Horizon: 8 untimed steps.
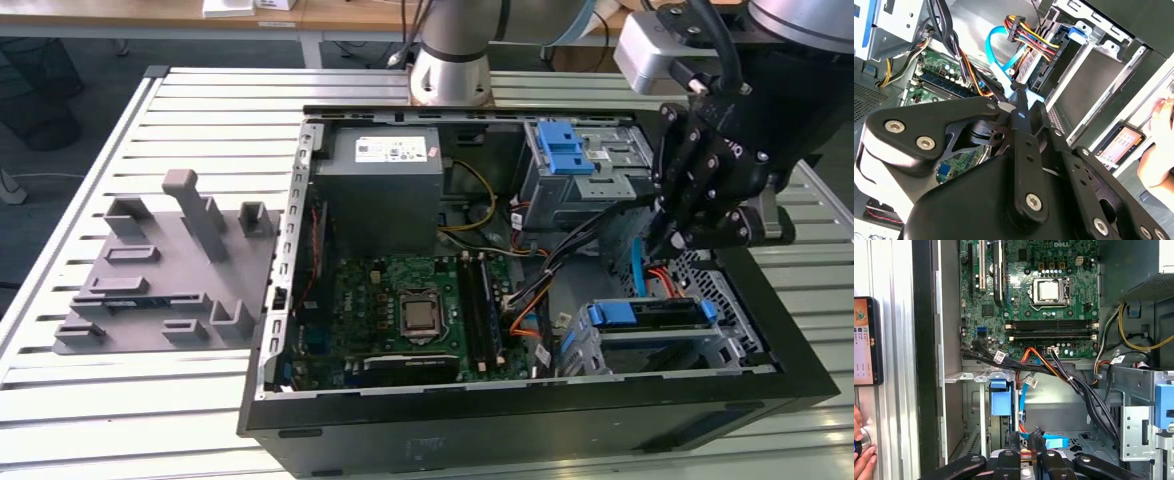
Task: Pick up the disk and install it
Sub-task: 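Insert the second disk wire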
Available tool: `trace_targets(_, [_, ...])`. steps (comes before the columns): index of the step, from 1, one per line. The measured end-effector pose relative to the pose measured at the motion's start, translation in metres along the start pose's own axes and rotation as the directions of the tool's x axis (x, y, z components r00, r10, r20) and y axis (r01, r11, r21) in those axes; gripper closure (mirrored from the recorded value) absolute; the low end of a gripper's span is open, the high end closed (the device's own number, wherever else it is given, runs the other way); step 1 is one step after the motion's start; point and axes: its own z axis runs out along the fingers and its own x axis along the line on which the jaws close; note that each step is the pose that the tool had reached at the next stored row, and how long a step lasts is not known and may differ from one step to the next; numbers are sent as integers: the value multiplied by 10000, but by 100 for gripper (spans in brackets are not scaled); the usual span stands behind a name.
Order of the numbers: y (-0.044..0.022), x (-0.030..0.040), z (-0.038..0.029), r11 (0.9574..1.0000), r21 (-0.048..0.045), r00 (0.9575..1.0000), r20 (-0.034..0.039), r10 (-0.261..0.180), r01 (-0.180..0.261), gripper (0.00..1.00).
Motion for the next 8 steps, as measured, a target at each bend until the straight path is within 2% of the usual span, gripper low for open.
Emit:
trace_targets(3, [1, -1, -6, 10000, 0, 10000, -4, 0, 0, 76])
trace_targets(8, [1, -23, -21, 10000, 3, 10000, -63, -1, 1, 76])
